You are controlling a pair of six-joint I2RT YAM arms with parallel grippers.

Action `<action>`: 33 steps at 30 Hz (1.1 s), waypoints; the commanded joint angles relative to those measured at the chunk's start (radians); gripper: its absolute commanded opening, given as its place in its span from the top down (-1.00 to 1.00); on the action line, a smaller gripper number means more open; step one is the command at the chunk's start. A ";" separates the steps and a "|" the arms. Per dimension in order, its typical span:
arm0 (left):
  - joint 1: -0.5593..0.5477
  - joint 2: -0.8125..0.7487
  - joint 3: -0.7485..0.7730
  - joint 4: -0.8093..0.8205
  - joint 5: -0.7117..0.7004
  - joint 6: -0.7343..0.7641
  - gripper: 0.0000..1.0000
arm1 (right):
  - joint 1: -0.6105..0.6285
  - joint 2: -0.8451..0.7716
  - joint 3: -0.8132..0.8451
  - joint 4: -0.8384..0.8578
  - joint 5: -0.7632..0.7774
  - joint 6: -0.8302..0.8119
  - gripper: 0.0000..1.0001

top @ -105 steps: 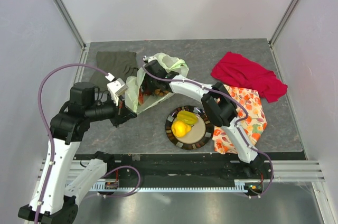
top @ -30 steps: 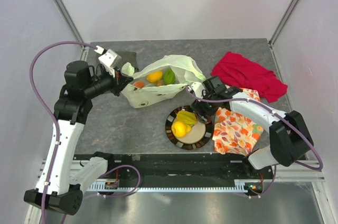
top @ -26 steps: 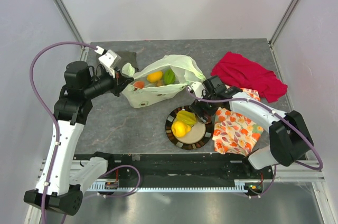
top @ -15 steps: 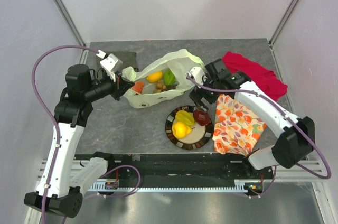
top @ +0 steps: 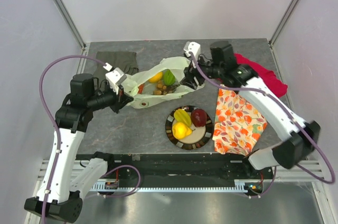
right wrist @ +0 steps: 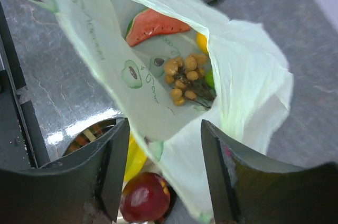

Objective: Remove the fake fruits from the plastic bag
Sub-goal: Adjust the plastic bag at the center of the board.

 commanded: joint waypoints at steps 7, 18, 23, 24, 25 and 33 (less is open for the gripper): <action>0.007 -0.119 -0.022 -0.176 -0.053 0.104 0.97 | 0.124 0.314 0.058 0.103 0.078 -0.048 -0.20; 0.018 -0.176 0.086 -0.317 -0.076 0.160 0.97 | 0.158 0.279 -0.078 -0.104 0.208 -0.134 -0.23; 0.020 -0.160 0.074 -0.313 -0.010 0.158 0.97 | 0.158 0.412 0.118 -0.020 0.234 -0.011 -0.45; 0.020 -0.153 0.067 -0.301 -0.001 0.158 0.97 | 0.158 0.457 0.171 -0.025 0.289 0.025 -0.50; 0.020 -0.149 0.064 -0.299 0.004 0.160 0.97 | 0.155 0.541 0.269 -0.026 0.320 0.076 -0.52; 0.018 -0.115 0.083 -0.284 0.032 0.153 0.97 | 0.113 0.729 0.384 0.015 0.484 0.501 -0.70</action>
